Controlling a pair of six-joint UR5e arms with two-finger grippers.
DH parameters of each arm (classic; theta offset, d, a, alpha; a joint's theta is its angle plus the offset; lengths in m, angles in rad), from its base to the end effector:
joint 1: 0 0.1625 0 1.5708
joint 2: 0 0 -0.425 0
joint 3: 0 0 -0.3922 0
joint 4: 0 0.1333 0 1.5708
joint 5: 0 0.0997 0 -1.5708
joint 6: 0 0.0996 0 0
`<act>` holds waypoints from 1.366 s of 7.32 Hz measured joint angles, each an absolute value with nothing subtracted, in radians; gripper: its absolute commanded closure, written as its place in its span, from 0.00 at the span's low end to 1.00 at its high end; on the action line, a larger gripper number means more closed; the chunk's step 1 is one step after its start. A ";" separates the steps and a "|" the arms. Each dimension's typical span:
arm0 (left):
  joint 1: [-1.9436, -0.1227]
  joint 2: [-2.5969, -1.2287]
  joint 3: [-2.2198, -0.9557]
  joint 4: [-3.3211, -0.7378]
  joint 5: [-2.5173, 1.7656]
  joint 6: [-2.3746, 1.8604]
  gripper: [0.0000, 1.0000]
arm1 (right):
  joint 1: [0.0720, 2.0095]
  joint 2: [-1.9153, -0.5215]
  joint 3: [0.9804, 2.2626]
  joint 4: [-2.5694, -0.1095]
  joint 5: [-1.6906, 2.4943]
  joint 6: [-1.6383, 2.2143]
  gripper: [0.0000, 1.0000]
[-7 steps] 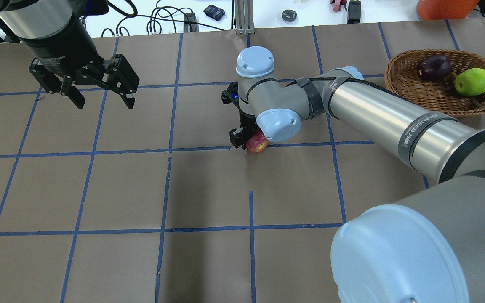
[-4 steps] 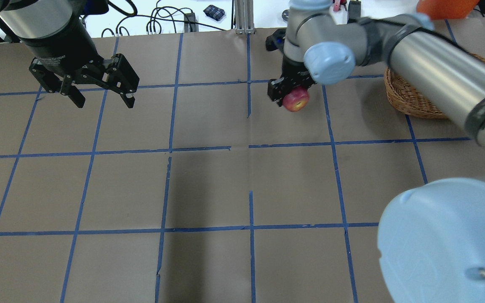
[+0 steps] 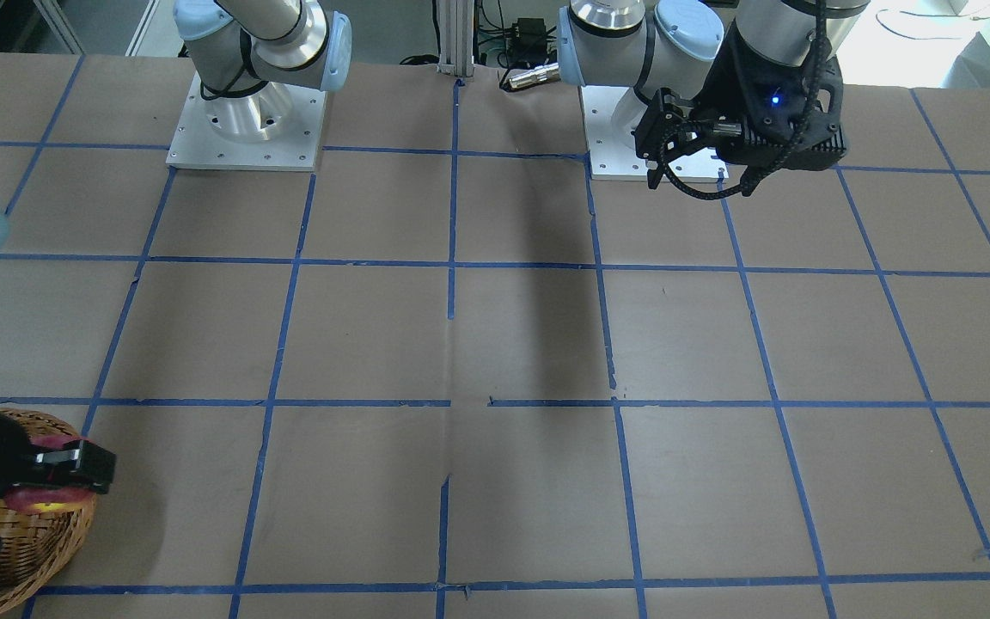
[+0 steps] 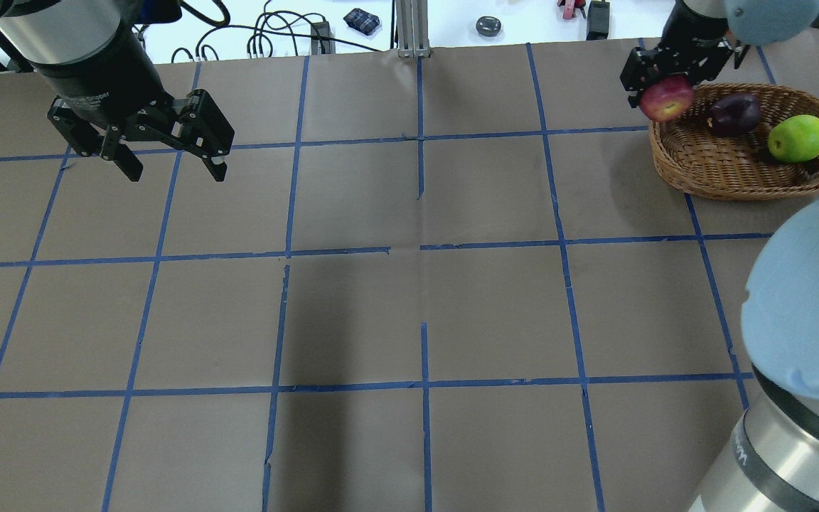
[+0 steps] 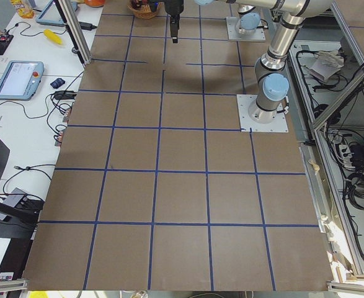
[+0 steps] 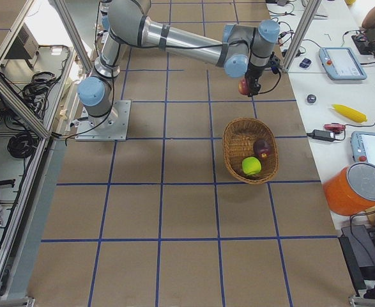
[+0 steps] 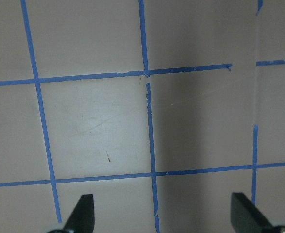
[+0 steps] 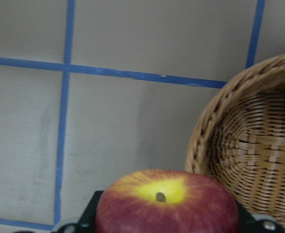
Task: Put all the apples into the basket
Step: 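Carry the red apple into the basket and open the right gripper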
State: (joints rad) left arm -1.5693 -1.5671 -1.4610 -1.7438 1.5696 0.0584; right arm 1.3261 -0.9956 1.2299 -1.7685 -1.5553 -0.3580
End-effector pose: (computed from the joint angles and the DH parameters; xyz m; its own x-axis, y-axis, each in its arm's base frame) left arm -0.1327 -0.4819 0.5266 -0.9984 0.0567 0.0047 0.0569 0.9966 0.0593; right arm -0.0409 -0.7202 0.3249 -0.9933 -0.1123 -0.0273 -0.1131 0.9932 0.0288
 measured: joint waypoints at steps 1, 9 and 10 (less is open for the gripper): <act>-1.569 -1.567 -1.461 -1.744 1.571 0.060 0.00 | 1.273 -0.955 1.227 -1.771 -1.568 -0.401 0.94; -1.569 -1.566 -1.463 -1.746 1.572 0.064 0.00 | 1.172 -0.957 1.210 -1.668 -1.577 -0.429 0.00; -1.569 -1.566 -1.463 -1.746 1.572 0.065 0.00 | 1.184 -1.045 1.209 -1.593 -1.573 -0.425 0.00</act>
